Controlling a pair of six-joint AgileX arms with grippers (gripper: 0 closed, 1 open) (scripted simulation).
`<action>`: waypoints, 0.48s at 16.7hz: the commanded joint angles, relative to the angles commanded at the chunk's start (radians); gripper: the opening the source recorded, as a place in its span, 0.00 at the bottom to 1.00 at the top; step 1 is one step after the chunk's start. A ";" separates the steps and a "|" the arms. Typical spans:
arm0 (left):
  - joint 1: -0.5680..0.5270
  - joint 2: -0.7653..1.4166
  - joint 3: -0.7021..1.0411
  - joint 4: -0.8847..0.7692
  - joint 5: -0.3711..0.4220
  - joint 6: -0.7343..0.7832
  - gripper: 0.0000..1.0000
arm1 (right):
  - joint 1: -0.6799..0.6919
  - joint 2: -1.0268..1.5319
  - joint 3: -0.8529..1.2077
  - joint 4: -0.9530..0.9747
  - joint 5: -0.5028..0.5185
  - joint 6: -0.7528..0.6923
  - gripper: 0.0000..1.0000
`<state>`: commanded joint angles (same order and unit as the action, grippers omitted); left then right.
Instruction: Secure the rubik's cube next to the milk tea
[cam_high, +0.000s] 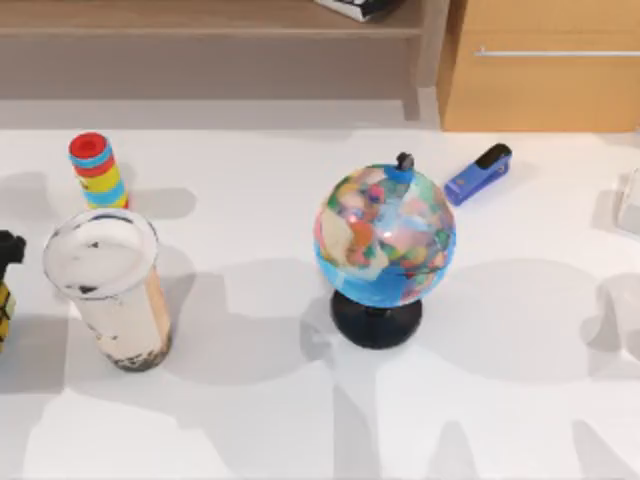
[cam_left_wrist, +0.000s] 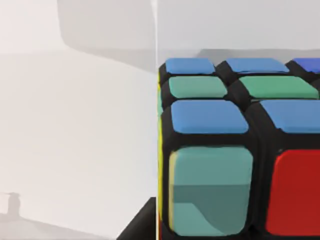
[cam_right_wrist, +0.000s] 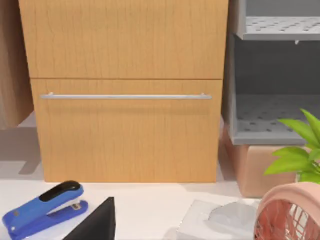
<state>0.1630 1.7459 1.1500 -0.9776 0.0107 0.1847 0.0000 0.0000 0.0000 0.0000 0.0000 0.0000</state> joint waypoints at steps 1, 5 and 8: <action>0.000 0.000 0.000 0.000 0.000 0.000 0.83 | 0.000 0.000 0.000 0.000 0.000 0.000 1.00; 0.000 0.000 0.000 0.000 0.000 0.000 1.00 | 0.000 0.000 0.000 0.000 0.000 0.000 1.00; 0.000 0.000 0.000 0.000 0.000 0.000 1.00 | 0.000 0.000 0.000 0.000 0.000 0.000 1.00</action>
<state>0.1630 1.7459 1.1500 -0.9776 0.0107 0.1847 0.0000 0.0000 0.0000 0.0000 0.0000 0.0000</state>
